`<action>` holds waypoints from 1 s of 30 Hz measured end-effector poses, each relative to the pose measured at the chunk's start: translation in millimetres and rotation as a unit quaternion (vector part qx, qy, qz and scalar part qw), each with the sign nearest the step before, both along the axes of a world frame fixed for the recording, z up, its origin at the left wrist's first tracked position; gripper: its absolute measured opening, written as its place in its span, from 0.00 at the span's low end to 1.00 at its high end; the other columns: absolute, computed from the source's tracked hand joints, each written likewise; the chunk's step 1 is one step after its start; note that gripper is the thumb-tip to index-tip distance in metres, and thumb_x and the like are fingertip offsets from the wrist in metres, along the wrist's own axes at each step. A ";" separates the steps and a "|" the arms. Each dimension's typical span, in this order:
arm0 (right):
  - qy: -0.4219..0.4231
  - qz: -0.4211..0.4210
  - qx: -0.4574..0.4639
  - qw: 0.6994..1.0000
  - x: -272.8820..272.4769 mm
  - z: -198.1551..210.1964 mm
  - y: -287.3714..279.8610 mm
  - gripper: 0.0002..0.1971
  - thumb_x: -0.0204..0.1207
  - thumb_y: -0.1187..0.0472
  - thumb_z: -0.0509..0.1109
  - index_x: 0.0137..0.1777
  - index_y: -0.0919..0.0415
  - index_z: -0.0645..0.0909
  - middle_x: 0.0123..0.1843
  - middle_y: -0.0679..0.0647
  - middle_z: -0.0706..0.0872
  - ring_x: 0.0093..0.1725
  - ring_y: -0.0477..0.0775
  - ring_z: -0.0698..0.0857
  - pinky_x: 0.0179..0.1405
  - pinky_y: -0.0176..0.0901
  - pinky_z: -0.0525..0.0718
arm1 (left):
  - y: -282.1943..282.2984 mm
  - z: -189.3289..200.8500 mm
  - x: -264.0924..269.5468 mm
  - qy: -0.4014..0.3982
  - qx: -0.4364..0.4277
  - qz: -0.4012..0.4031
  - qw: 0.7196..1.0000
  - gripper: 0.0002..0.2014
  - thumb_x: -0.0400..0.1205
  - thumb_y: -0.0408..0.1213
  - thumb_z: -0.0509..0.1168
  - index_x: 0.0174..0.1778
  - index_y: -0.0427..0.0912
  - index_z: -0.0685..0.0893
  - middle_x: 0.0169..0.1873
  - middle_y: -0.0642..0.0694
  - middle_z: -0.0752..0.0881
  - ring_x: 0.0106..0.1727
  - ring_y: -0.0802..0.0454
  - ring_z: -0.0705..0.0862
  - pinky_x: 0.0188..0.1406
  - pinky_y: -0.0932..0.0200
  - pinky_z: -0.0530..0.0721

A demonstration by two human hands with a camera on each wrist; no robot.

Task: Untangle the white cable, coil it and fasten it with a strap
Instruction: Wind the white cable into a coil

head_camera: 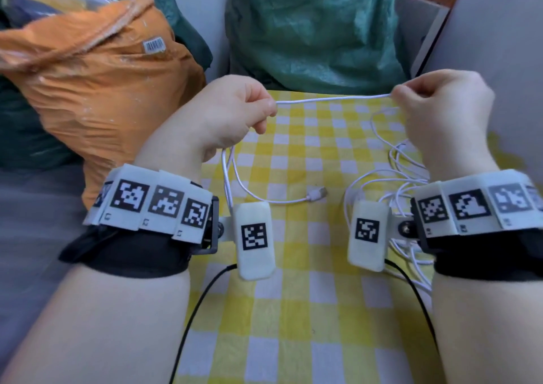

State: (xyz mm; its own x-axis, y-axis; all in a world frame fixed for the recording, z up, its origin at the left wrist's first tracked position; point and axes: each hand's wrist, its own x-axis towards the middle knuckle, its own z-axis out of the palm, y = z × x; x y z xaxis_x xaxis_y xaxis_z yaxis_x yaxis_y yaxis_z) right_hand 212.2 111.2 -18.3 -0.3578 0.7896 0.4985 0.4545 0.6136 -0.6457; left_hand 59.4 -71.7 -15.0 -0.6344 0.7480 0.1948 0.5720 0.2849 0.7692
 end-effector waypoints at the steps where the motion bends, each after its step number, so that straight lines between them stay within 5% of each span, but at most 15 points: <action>1: -0.009 -0.003 0.003 1.000 -0.7 0.6 -1.9 0.11 0.73 0.56 0.67 0.47 0.59 0.89 0.42 0.58 0.90 0.48 0.54 0.86 0.44 0.36 0.74 | 0.9 0.1 1.2 0.005 -0.001 0.007 1.000 0.11 0.84 0.38 0.60 0.36 0.49 0.81 0.26 0.52 0.82 0.27 0.59 0.76 0.33 0.56 0.77; 4: -0.021 0.065 0.010 0.998 -6.9 3.6 -14.0 0.11 0.74 0.57 0.68 0.53 0.54 0.89 0.49 0.54 0.90 0.52 0.54 0.88 0.53 0.41 0.82 | 3.7 0.6 6.6 0.006 0.006 -0.007 1.000 0.10 0.84 0.36 0.58 0.37 0.47 0.79 0.22 0.52 0.80 0.25 0.57 0.74 0.31 0.62 0.73; 8: -0.043 0.273 -0.039 0.960 -18.4 4.8 -43.8 0.13 0.76 0.58 0.70 0.60 0.49 0.86 0.45 0.43 0.87 0.28 0.38 0.85 0.27 0.27 0.78 | 7.5 3.3 17.1 0.003 0.016 -0.069 0.997 0.09 0.85 0.36 0.58 0.40 0.48 0.79 0.20 0.54 0.79 0.26 0.56 0.71 0.29 0.62 0.70; 11: -0.022 0.323 -0.036 0.945 -23.4 4.3 -53.2 0.07 0.75 0.56 0.72 0.51 0.51 0.88 0.32 0.41 0.86 0.24 0.39 0.83 0.24 0.31 0.78 | 8.6 5.3 21.9 0.015 0.026 -0.092 0.995 0.08 0.85 0.37 0.58 0.41 0.47 0.79 0.22 0.53 0.78 0.26 0.57 0.72 0.28 0.64 0.69; 13: 0.002 0.291 -0.020 0.957 -22.4 4.8 -48.3 0.04 0.74 0.55 0.72 0.41 0.50 0.88 0.21 0.39 0.82 0.22 0.37 0.80 0.26 0.28 0.75 | 7.2 5.5 21.7 0.014 0.028 -0.090 0.995 0.05 0.84 0.38 0.62 0.42 0.47 0.80 0.23 0.52 0.79 0.28 0.54 0.73 0.29 0.62 0.70; 17: 0.047 0.173 0.012 0.984 -15.1 6.8 -27.7 0.07 0.73 0.54 0.70 0.38 0.54 0.87 0.19 0.32 0.79 0.23 0.37 0.77 0.29 0.31 0.72 | 3.5 5.5 20.9 -0.002 -0.016 -0.098 0.995 0.02 0.80 0.36 0.68 0.42 0.45 0.84 0.25 0.48 0.82 0.27 0.57 0.77 0.34 0.61 0.75; 20: 0.078 0.085 0.015 0.993 -9.4 6.6 -14.4 0.12 0.72 0.54 0.67 0.41 0.61 0.88 0.19 0.47 0.77 0.26 0.45 0.77 0.35 0.41 0.77 | 1.2 5.5 20.8 -0.010 -0.055 -0.103 0.993 0.02 0.78 0.36 0.71 0.39 0.43 0.86 0.22 0.51 0.82 0.26 0.59 0.77 0.35 0.60 0.73; 26: 0.074 -0.018 0.039 0.996 1.5 9.8 -1.8 0.13 0.76 0.55 0.64 0.48 0.61 0.88 0.36 0.58 0.84 0.40 0.49 0.80 0.38 0.32 0.65 | -4.2 6.6 18.9 -0.001 -0.134 -0.097 0.986 0.14 0.80 0.48 0.67 0.33 0.46 0.88 0.22 0.51 0.75 0.22 0.61 0.69 0.22 0.69 0.68; 30: 0.075 -0.059 0.026 0.995 9.5 9.4 5.1 0.15 0.76 0.56 0.62 0.52 0.61 0.88 0.47 0.64 0.89 0.47 0.56 0.84 0.42 0.35 0.67 | -9.6 7.9 13.1 0.001 -0.148 -0.085 0.985 0.16 0.83 0.50 0.61 0.36 0.49 0.89 0.30 0.55 0.78 0.35 0.57 0.76 0.37 0.59 0.73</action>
